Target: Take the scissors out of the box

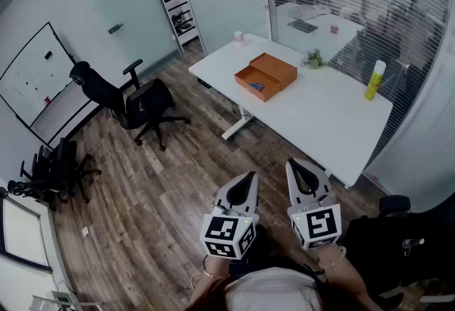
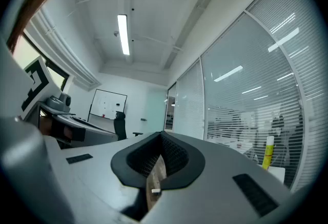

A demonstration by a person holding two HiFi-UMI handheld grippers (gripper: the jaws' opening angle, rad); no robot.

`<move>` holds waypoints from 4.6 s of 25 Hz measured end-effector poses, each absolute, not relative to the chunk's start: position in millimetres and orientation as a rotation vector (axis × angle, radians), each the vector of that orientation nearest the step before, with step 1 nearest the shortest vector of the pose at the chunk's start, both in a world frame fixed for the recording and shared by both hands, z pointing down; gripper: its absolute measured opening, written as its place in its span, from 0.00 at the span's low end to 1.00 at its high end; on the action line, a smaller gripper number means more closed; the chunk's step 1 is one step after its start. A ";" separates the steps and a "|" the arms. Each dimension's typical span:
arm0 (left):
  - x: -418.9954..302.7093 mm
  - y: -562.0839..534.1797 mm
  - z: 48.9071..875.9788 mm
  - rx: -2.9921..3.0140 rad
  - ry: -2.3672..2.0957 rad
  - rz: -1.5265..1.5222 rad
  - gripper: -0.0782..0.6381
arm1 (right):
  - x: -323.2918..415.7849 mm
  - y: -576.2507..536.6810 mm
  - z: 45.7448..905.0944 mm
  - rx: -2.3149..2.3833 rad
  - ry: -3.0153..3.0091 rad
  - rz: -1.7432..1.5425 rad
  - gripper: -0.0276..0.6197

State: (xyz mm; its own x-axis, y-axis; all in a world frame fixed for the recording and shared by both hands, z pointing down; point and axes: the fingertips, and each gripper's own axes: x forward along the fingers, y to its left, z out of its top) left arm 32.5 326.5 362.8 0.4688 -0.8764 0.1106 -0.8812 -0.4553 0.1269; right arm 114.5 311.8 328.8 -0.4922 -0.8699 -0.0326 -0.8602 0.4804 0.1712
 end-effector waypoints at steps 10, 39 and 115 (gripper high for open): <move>39.4 309.6 364.4 2.562 -1.519 0.040 0.13 | 117.8 297.1 328.0 1.563 -2.655 -0.276 0.08; -15.2 157.7 374.9 2.586 -1.446 -0.001 0.13 | 74.5 146.4 343.0 1.639 -2.647 -0.176 0.09; -25.1 -199.1 401.7 2.518 -1.502 0.069 0.13 | 65.8 -224.3 394.1 1.425 -2.595 -0.115 0.09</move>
